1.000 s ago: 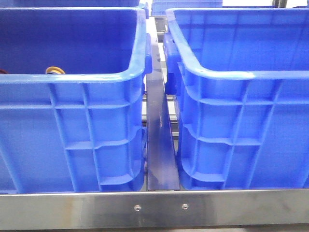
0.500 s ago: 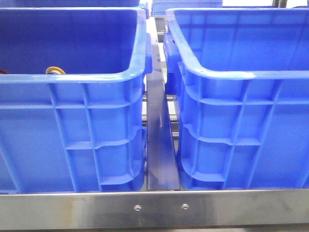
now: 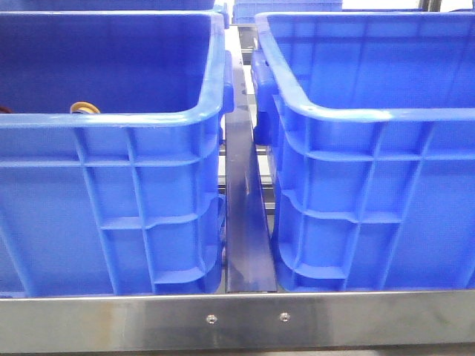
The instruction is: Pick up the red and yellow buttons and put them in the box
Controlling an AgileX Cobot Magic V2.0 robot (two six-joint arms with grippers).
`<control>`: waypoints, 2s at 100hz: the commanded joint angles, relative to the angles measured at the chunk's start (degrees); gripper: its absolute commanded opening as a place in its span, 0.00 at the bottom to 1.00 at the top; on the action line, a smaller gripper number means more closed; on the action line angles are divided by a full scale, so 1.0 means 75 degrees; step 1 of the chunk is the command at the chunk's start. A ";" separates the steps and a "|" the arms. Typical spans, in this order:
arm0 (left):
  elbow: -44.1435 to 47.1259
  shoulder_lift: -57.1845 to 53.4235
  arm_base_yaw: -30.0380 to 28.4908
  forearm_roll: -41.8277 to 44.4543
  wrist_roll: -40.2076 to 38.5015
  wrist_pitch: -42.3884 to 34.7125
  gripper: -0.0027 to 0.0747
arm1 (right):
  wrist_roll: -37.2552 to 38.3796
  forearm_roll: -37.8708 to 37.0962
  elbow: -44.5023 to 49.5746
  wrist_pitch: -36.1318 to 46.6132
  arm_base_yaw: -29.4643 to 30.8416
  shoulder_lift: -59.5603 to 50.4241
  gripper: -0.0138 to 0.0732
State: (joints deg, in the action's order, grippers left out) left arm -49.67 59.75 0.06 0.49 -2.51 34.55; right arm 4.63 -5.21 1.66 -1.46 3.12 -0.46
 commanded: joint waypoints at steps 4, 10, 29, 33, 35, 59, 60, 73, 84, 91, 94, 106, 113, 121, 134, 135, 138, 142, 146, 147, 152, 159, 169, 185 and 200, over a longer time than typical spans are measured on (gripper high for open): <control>-0.1113 0.0896 0.0051 -0.0118 -0.0055 0.0508 0.77 | -0.0036 -0.0025 0.0029 0.0625 0.0023 -0.0170 0.05; -0.1608 0.1457 0.0051 -0.0118 -0.0055 0.0989 0.77 | -0.0036 -0.0025 0.0029 0.0625 0.0023 -0.0170 0.05; -0.2888 0.3003 0.0051 -0.0142 -0.0055 0.1971 0.77 | -0.0036 -0.0025 0.0029 0.0625 0.0023 -0.0170 0.05; -0.3107 0.3314 0.0051 -0.0189 -0.0055 0.2062 0.77 | -0.0036 -0.0025 0.0029 0.0625 0.0023 -0.0170 0.05; -0.3184 0.3414 0.0051 -0.0209 -0.0055 0.2140 0.77 | -0.0036 -0.0025 0.0029 0.0625 0.0023 -0.0170 0.05; -0.4184 0.4808 0.0051 -0.0207 -0.0055 0.2563 0.76 | -0.0036 -0.0025 0.0029 0.0625 0.0023 -0.0170 0.05; -0.4229 0.4866 0.0051 -0.0207 -0.0055 0.2563 0.76 | -0.0036 -0.0025 0.0029 0.0625 0.0023 -0.0170 0.05; -0.4570 0.5301 0.0051 -0.0207 -0.0055 0.2563 0.76 | -0.0036 -0.0025 0.0029 0.0625 0.0023 -0.0170 0.05; -0.4687 0.5503 0.0051 -0.0207 -0.0055 0.2577 0.74 | -0.0036 -0.0025 0.0029 0.0625 0.0023 -0.0170 0.05; -0.4687 0.5580 0.0051 -0.0207 -0.0055 0.2608 0.69 | -0.0036 -0.0025 0.0029 0.0625 0.0023 -0.0170 0.05; -0.4687 0.5613 0.0051 -0.0207 -0.0055 0.2637 0.67 | -0.0036 -0.0025 0.0029 0.0625 0.0023 -0.0170 0.05; -0.4687 0.5612 0.0051 -0.0192 -0.0055 0.2728 0.52 | -0.0036 -0.0025 0.0029 0.0625 0.0023 -0.0170 0.05; -0.4687 0.5612 0.0051 -0.0154 -0.0055 0.2728 0.40 | -0.0036 -0.0025 0.0029 0.0625 0.0023 -0.0170 0.05; -0.4687 0.5612 0.0051 -0.0154 -0.0055 0.2692 0.28 | -0.0036 -0.0025 0.0029 0.0625 0.0023 -0.0170 0.05; -0.4687 0.5612 0.0051 -0.0154 -0.0055 0.2657 0.15 | -0.0036 -0.0025 0.0029 0.0625 0.0023 -0.0170 0.05; -0.4687 0.5612 0.0051 -0.0154 -0.0055 0.2657 0.15 | -0.0036 -0.0025 0.0029 0.0625 0.0023 -0.0170 0.05; -0.4687 0.5598 0.0051 -0.0154 -0.0055 0.2636 0.14 | -0.0036 -0.0025 0.0029 0.0625 0.0023 -0.0170 0.05; -0.4687 0.5578 0.0051 -0.0154 -0.0055 0.2620 0.14 | -0.0036 -0.0025 0.0029 0.0625 0.0023 -0.0170 0.05; -0.4687 0.5562 0.0051 -0.0154 -0.0041 0.2590 0.14 | -0.0036 -0.0025 0.0029 0.0625 0.0023 -0.0170 0.05; -0.4687 0.5541 0.0051 -0.0154 -0.0039 0.2590 0.14 | -0.0036 -0.0025 0.0029 0.0625 0.0023 -0.0170 0.05; -0.4687 0.5480 0.0051 -0.0154 0.0019 0.2534 0.14 | -0.0036 -0.0025 0.0029 0.0625 0.0023 -0.0170 0.05; -0.4687 0.5326 0.0051 -0.0154 0.0112 0.2451 0.14 | -0.0036 -0.0025 0.0029 0.0625 0.0023 -0.0170 0.05; -0.4670 0.4938 0.0051 -0.0203 0.0143 0.2258 0.14 | -0.0036 -0.0025 0.0029 0.0625 0.0023 -0.0170 0.05; -0.4655 0.4249 0.0051 -0.0425 0.0209 0.2132 0.14 | -0.0036 -0.0025 0.0029 0.0625 0.0023 -0.0170 0.05; -0.4254 0.3445 0.0051 -0.0864 0.0335 0.1551 0.14 | -0.0036 -0.0025 0.0029 0.0625 0.0023 -0.0170 0.05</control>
State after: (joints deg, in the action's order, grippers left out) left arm -81.80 91.50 0.06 -3.32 -0.93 51.23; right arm 4.63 -5.21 1.66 -1.46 3.12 -0.46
